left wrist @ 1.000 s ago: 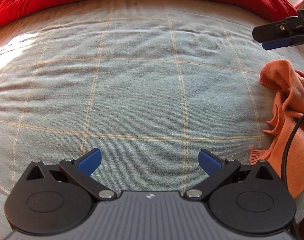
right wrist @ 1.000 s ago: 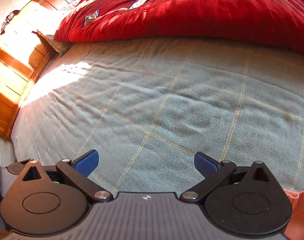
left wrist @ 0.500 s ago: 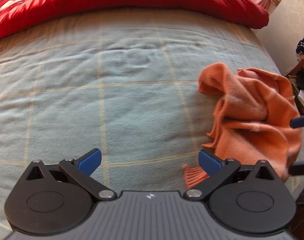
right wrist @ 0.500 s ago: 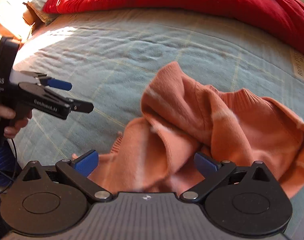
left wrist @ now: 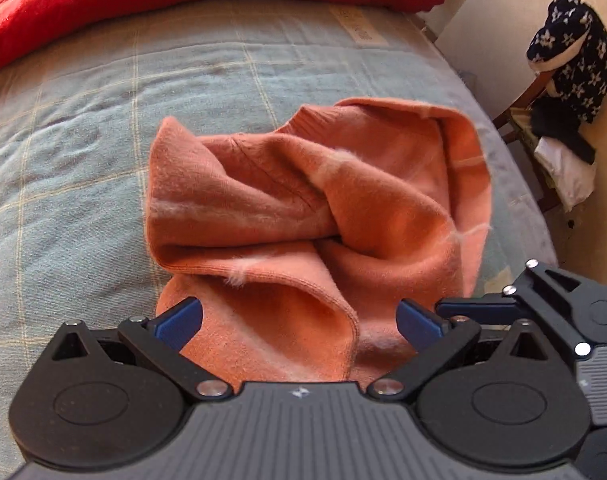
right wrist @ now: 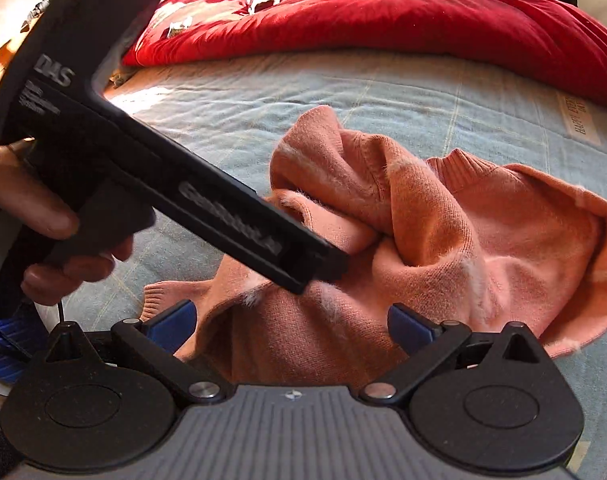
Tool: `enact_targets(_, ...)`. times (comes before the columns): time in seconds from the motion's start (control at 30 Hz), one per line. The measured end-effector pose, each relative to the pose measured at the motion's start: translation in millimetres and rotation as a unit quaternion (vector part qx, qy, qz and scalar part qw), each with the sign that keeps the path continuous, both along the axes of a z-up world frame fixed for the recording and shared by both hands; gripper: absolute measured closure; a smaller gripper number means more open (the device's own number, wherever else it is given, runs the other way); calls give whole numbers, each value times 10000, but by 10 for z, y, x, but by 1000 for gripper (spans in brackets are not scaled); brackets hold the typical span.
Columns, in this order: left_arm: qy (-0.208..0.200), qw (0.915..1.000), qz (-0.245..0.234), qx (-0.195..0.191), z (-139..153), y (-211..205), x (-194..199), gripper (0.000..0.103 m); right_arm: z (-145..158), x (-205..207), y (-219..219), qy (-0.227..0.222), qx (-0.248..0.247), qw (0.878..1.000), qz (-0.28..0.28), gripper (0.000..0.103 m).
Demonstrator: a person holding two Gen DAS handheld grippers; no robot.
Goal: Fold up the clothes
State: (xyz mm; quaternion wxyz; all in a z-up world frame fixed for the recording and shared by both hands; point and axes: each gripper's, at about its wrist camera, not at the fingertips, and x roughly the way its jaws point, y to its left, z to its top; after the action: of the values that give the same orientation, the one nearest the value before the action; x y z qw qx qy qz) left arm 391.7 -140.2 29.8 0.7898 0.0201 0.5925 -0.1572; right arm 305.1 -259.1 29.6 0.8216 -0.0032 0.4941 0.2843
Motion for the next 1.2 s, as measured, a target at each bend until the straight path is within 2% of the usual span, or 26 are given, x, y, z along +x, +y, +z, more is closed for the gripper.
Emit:
enact_targets(0.13,-262,9945,107,1009,-190,-88,-37,1,-52,-73,-55,-216,48,9998,30,0)
enact_targets(0.2,-405,9907,312,1258,-203,-21,-58,1,-86,-119,-75,-245,103,9996,50,0)
enact_targets(0.3,-402,9896,442,1308,-231,6,-46,1,-139,-183,-97,-273,152,9995,87,0)
enact_targets(0.37,-517,9874,13,1498,-283,-151,-50,0,-157,-192,-102,-306,189,9994,22,0)
enact_targets(0.43,-699,9782,-380,1916,-370,-283,-45,0,-145,-198,-116,-326,220,9992,-38,0)
enact_targets(0.47,-772,9743,-433,2071,-398,-296,-31,0,-139,-201,-123,-336,236,9991,-68,0)
enact_targets(0.6,-924,9749,-20,2025,-284,8,34,0,-114,-214,-152,-376,296,9987,-185,0)
enact_targets(0.73,-1240,9689,173,2134,-156,180,52,0,-79,-216,-156,-427,259,9982,-321,0)
enact_targets(0.83,-1247,9651,-344,2275,-299,43,90,0,-56,-208,-118,-514,210,9974,-451,0)
enact_targets(0.93,-1256,9648,-456,2263,-377,48,124,1,-33,-203,-81,-606,146,9964,-572,0)
enact_targets(1.0,-1405,9631,-228,2283,-316,198,134,1,-44,-215,-68,-700,-38,9959,-568,0)
enact_targets(1.1,-1466,9569,66,2506,-285,423,161,1,-52,-195,-48,-760,-113,9951,-623,0)
enact_targets(1.2,-1467,9588,177,2425,-319,518,231,2,-45,-176,-24,-803,-129,9943,-687,0)
